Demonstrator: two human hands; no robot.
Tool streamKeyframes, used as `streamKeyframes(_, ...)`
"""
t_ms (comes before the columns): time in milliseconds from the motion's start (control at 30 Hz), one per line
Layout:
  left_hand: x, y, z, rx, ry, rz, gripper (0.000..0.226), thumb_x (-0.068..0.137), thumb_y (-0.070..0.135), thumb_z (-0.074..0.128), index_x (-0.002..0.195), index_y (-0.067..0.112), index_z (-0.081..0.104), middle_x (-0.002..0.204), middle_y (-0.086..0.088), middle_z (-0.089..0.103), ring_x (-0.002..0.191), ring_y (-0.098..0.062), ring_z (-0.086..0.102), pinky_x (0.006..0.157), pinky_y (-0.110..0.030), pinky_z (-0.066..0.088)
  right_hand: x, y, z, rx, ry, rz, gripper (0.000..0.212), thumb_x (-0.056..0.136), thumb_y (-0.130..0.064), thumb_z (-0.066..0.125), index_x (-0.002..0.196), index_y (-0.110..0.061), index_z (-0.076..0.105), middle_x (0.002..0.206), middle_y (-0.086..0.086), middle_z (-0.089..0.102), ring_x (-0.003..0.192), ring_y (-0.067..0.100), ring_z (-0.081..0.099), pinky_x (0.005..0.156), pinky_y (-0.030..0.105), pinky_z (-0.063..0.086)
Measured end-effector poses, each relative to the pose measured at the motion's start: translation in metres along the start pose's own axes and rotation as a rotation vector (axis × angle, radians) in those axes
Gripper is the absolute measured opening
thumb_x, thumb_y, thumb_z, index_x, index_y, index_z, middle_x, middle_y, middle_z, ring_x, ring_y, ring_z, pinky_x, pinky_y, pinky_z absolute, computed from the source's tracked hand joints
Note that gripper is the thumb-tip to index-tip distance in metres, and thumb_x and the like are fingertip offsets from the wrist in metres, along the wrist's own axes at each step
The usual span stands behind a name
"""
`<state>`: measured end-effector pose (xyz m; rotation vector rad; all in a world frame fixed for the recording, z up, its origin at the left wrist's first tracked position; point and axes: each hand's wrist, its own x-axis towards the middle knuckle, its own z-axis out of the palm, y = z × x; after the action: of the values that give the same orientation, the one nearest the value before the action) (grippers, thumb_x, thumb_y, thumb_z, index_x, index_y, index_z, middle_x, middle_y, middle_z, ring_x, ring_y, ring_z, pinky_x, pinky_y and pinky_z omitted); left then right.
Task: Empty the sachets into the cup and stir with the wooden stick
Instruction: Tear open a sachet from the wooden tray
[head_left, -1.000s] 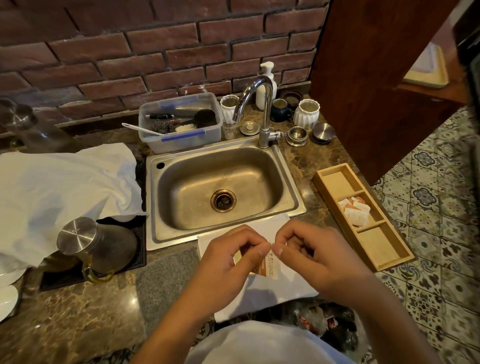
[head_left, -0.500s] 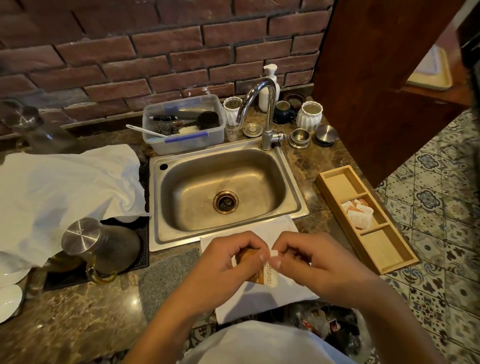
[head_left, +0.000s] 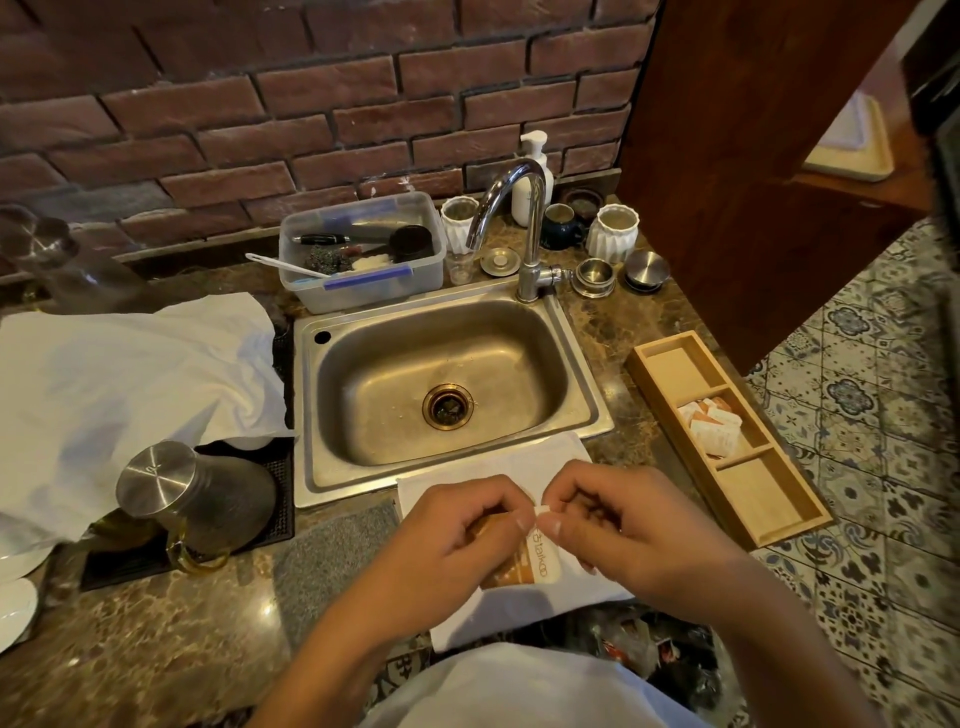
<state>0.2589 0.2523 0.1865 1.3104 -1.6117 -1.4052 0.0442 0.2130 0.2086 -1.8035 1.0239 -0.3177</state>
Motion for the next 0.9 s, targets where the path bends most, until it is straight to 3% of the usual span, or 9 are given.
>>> streamKeyframes(200, 0.0, -0.002, -0.001, -0.041, -0.052, -0.011, 0.017, 0.099, 0.021, 0.058, 0.088, 0.019, 0.071, 0.066, 0.01, 0.06, 0.06, -0.005, 0.051, 0.058, -0.018, 0.041, 0.0, -0.003, -0.004, 0.035, -0.104, -0.037, 0.007, 0.099, -0.03, 0.061, 0.097, -0.029, 0.067, 0.074, -0.01, 0.066, 0.068, 0.009, 0.064, 0.062, 0.03, 0.052)
streamKeyframes(467, 0.002, -0.005, 0.003, -0.302, -0.032, -0.067, 0.027, 0.089, 0.037, 0.062, 0.088, 0.013, 0.074, 0.072, 0.003, 0.064, 0.065, -0.009, 0.055, 0.06, -0.02, 0.044, 0.002, -0.003, -0.002, 0.068, -0.029, -0.115, 0.011, 0.096, -0.028, 0.06, 0.094, -0.025, 0.07, 0.077, -0.015, 0.067, 0.071, 0.014, 0.065, 0.061, 0.026, 0.051)
streamKeyframes(700, 0.005, -0.003, 0.012, -0.343, -0.003, -0.073, 0.017, 0.086, 0.035, 0.064, 0.079, 0.024, 0.074, 0.069, 0.005, 0.064, 0.062, -0.007, 0.055, 0.059, -0.017, 0.043, -0.002, 0.001, -0.002, -0.007, 0.001, -0.154, 0.018, 0.096, -0.042, 0.054, 0.095, -0.03, 0.068, 0.078, -0.005, 0.066, 0.073, 0.02, 0.062, 0.062, 0.047, 0.051)
streamKeyframes(833, 0.006, -0.002, 0.019, -0.405, 0.014, -0.131, 0.02, 0.09, 0.023, 0.061, 0.074, 0.025, 0.073, 0.067, 0.006, 0.064, 0.061, -0.007, 0.056, 0.059, -0.017, 0.043, -0.004, 0.003, -0.002, -0.079, 0.014, -0.164, 0.018, 0.096, -0.043, 0.053, 0.097, -0.032, 0.067, 0.079, -0.01, 0.066, 0.075, 0.018, 0.061, 0.061, 0.043, 0.049)
streamKeyframes(900, 0.006, -0.003, 0.022, -0.445, 0.02, -0.162, 0.021, 0.09, 0.02, 0.06, 0.074, 0.022, 0.073, 0.066, 0.006, 0.063, 0.06, -0.006, 0.055, 0.058, -0.017, 0.042, -0.004, 0.005, -0.001, -0.129, 0.024, -0.171, 0.016, 0.096, -0.041, 0.053, 0.098, -0.032, 0.067, 0.079, -0.015, 0.064, 0.075, 0.013, 0.061, 0.059, 0.034, 0.048)
